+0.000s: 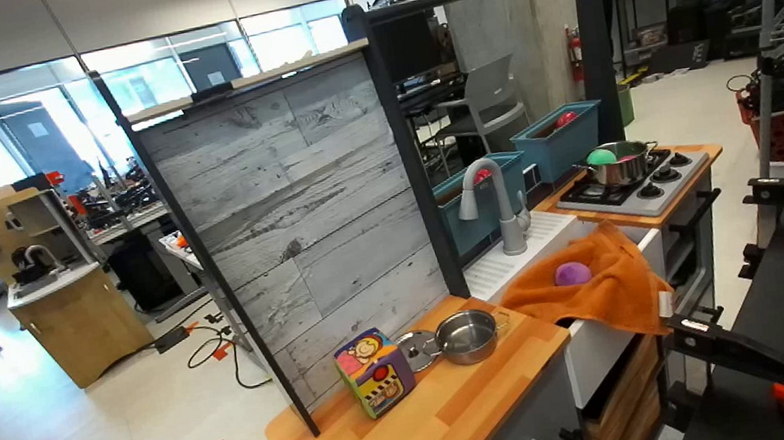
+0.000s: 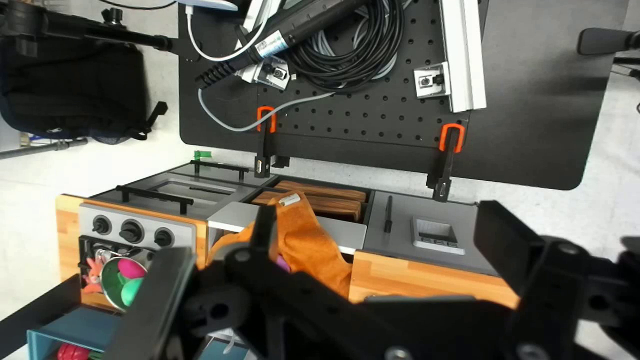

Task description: Put the orange towel on the blue object to the right

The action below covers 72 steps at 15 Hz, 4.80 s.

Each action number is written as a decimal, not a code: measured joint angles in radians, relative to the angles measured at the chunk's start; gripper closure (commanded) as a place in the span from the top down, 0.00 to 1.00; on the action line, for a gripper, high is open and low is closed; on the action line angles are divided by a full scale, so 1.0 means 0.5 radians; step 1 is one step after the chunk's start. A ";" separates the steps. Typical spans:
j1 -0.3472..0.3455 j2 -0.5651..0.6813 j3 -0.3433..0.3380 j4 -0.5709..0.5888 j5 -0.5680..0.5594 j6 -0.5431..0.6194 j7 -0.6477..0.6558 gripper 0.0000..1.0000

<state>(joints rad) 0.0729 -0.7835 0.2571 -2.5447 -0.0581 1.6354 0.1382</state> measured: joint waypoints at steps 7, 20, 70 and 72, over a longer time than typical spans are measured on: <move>0.000 0.000 0.000 0.000 0.000 0.000 0.000 1.00; -0.016 0.036 -0.071 -0.018 -0.065 0.140 0.001 1.00; -0.396 3.415 -0.659 2.127 0.390 1.208 -0.224 1.00; -0.369 3.518 -0.679 2.275 0.349 1.206 -0.119 1.00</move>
<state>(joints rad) -0.1114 0.9754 -0.0824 -1.4072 0.1164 2.2385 0.0787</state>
